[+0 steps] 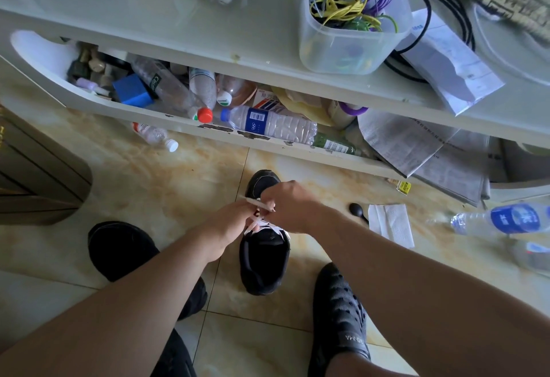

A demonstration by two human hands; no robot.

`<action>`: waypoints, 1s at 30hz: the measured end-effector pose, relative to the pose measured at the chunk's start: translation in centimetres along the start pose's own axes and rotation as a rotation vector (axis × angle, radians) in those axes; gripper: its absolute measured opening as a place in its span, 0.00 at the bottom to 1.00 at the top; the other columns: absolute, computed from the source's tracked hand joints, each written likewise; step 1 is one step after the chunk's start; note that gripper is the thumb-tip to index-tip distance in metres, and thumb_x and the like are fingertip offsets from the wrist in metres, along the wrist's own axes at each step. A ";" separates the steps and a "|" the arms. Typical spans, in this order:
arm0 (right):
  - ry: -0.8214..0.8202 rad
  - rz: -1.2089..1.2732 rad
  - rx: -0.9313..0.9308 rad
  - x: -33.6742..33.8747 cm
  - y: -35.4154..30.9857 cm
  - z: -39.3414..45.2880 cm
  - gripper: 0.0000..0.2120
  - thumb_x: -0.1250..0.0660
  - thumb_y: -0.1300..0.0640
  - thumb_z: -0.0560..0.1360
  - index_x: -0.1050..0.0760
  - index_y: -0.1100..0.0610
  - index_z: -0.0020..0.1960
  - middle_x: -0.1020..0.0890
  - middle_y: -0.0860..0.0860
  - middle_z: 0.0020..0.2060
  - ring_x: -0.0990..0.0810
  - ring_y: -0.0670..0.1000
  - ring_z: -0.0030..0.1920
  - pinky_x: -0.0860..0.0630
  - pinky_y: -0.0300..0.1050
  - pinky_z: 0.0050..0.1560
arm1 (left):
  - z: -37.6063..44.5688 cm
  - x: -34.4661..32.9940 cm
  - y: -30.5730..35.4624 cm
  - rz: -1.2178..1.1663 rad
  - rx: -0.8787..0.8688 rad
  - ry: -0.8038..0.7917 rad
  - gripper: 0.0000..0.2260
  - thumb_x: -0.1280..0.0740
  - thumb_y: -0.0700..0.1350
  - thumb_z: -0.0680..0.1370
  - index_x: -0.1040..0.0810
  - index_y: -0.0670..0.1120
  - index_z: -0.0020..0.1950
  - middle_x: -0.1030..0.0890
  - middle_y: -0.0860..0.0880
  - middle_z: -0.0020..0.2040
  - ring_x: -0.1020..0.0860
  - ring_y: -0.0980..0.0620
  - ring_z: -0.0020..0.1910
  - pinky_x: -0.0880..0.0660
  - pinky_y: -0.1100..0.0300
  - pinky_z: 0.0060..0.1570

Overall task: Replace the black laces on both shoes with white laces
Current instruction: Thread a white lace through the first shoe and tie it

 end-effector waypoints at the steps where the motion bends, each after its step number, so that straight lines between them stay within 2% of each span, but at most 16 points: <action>1: 0.036 -0.040 0.029 0.0 -0.4 0.2 0.11 0.31 0.57 0.75 0.27 0.45 0.38 0.24 0.43 0.36 0.24 0.52 0.44 0.29 0.43 0.40 | 0.0 0.0 0.0 -0.028 0.009 0.012 0.08 0.29 0.50 0.81 0.16 0.48 0.46 0.23 0.45 0.42 0.24 0.55 0.43 0.33 0.63 0.49; 3: 0.087 -0.094 0.060 -0.1 -1.0 0.4 0.14 0.34 0.62 0.72 0.32 0.46 0.36 0.24 0.46 0.38 0.25 0.55 0.44 0.28 0.46 0.39 | 0.1 -0.4 -0.1 -0.038 0.008 -0.001 0.07 0.32 0.48 0.83 0.20 0.56 0.46 0.22 0.52 0.47 0.26 0.59 0.46 0.33 0.66 0.52; 6: 0.151 -0.136 0.079 0.0 -1.3 0.1 0.11 0.34 0.62 0.72 0.30 0.47 0.40 0.23 0.48 0.42 0.25 0.57 0.44 0.30 0.46 0.39 | 0.3 -0.1 -0.5 -0.001 0.012 -0.008 0.06 0.32 0.51 0.84 0.17 0.60 0.50 0.18 0.57 0.55 0.24 0.61 0.54 0.36 0.60 0.65; 8: 0.186 -0.109 0.061 0.2 -0.8 -0.3 0.07 0.33 0.60 0.74 0.26 0.49 0.41 0.22 0.49 0.41 0.25 0.56 0.43 0.35 0.44 0.38 | 0.4 0.2 -0.7 -0.008 0.009 -0.026 0.06 0.32 0.50 0.84 0.16 0.57 0.50 0.18 0.61 0.54 0.26 0.69 0.53 0.35 0.63 0.61; 9: 0.200 -0.070 0.036 0.2 -0.3 -0.4 0.04 0.32 0.59 0.75 0.23 0.50 0.43 0.21 0.49 0.40 0.24 0.55 0.42 0.35 0.43 0.36 | 0.3 0.2 -0.7 -0.005 0.010 -0.029 0.06 0.32 0.49 0.84 0.15 0.56 0.52 0.17 0.62 0.55 0.25 0.69 0.55 0.34 0.64 0.59; 11: 0.227 0.079 -0.054 0.3 1.1 -0.5 0.04 0.30 0.55 0.76 0.17 0.49 0.47 0.20 0.46 0.38 0.24 0.50 0.41 0.33 0.40 0.34 | 0.9 0.9 -1.3 -0.027 0.012 0.042 0.07 0.31 0.50 0.84 0.14 0.52 0.56 0.17 0.57 0.57 0.24 0.58 0.61 0.35 0.60 0.62; 13: 0.245 0.267 -0.162 0.1 2.6 -0.7 0.05 0.28 0.54 0.75 0.15 0.46 0.47 0.20 0.42 0.36 0.24 0.45 0.40 0.30 0.37 0.36 | 0.9 1.7 -1.7 -0.083 0.038 0.148 0.08 0.31 0.51 0.83 0.16 0.48 0.53 0.17 0.52 0.54 0.24 0.53 0.58 0.36 0.55 0.63; 15: 0.250 0.423 -0.251 -0.4 3.6 -1.1 0.05 0.27 0.55 0.73 0.15 0.45 0.43 0.20 0.41 0.34 0.24 0.42 0.38 0.28 0.37 0.37 | 0.8 1.6 -2.0 -0.120 0.067 0.169 0.10 0.29 0.53 0.82 0.16 0.47 0.53 0.17 0.51 0.54 0.24 0.53 0.56 0.35 0.53 0.61; 17: 0.245 0.495 -0.298 -0.9 3.9 -1.5 0.06 0.27 0.57 0.71 0.17 0.46 0.41 0.20 0.41 0.34 0.23 0.44 0.37 0.26 0.39 0.38 | 0.8 1.0 -2.0 -0.137 0.077 0.136 0.09 0.27 0.51 0.80 0.16 0.46 0.53 0.15 0.52 0.53 0.23 0.53 0.58 0.35 0.54 0.59; 19: 0.242 0.477 -0.308 -1.1 3.8 -1.5 0.06 0.28 0.59 0.70 0.17 0.47 0.41 0.19 0.43 0.35 0.23 0.46 0.38 0.25 0.39 0.38 | 0.2 0.3 -1.1 -0.124 0.071 0.082 0.07 0.27 0.50 0.80 0.15 0.48 0.52 0.14 0.58 0.44 0.22 0.56 0.53 0.35 0.55 0.54; 21: 0.237 0.439 -0.304 -1.0 3.5 -1.4 0.07 0.28 0.60 0.69 0.16 0.48 0.42 0.19 0.44 0.35 0.22 0.47 0.39 0.25 0.39 0.38 | -0.3 -0.1 -0.4 -0.132 0.059 0.050 0.09 0.27 0.55 0.76 0.13 0.50 0.44 0.20 0.58 0.34 0.25 0.53 0.44 0.37 0.52 0.50; 22: 0.233 0.433 -0.304 -0.9 3.4 -1.3 0.08 0.28 0.60 0.69 0.17 0.47 0.41 0.19 0.44 0.35 0.22 0.47 0.39 0.25 0.39 0.37 | -0.4 -0.2 -0.2 -0.143 0.058 0.043 0.12 0.28 0.57 0.75 0.15 0.51 0.37 0.20 0.55 0.35 0.26 0.52 0.44 0.38 0.50 0.52; 23: 0.228 0.432 -0.306 -0.9 3.4 -1.3 0.08 0.28 0.61 0.68 0.17 0.47 0.41 0.18 0.45 0.35 0.22 0.47 0.38 0.25 0.40 0.36 | -0.5 -0.3 -0.2 -0.140 0.075 0.023 0.14 0.30 0.57 0.77 0.16 0.52 0.35 0.17 0.53 0.38 0.24 0.52 0.47 0.39 0.49 0.56; 25: 0.208 0.433 -0.311 -0.9 3.3 -1.3 0.09 0.27 0.62 0.66 0.17 0.47 0.39 0.16 0.45 0.34 0.19 0.47 0.40 0.21 0.43 0.38 | -0.3 -0.7 -0.8 -0.106 0.127 -0.032 0.14 0.33 0.56 0.81 0.14 0.49 0.45 0.13 0.56 0.43 0.23 0.56 0.54 0.40 0.49 0.62; 27: 0.180 0.430 -0.312 -1.1 3.2 -1.4 0.11 0.29 0.64 0.65 0.18 0.48 0.39 0.14 0.44 0.33 0.17 0.46 0.42 0.18 0.44 0.41 | -0.3 -0.8 -1.3 -0.073 0.159 -0.071 0.15 0.35 0.54 0.83 0.14 0.45 0.52 0.14 0.59 0.42 0.25 0.58 0.47 0.38 0.52 0.58; 30: 0.156 0.423 -0.298 -1.3 2.8 -1.5 0.11 0.32 0.65 0.66 0.18 0.50 0.40 0.16 0.41 0.30 0.18 0.42 0.39 0.20 0.38 0.37 | -0.3 -1.2 -2.2 -0.118 0.165 -0.149 0.09 0.34 0.47 0.80 0.17 0.47 0.44 0.18 0.50 0.49 0.35 0.54 0.34 0.40 0.56 0.39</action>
Point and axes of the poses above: each hand's wrist, its own z-axis towards the middle knuckle, its own x-axis out of the back of the hand, y = z × x, the point moved 9 cm from there along z, towards the middle knuckle
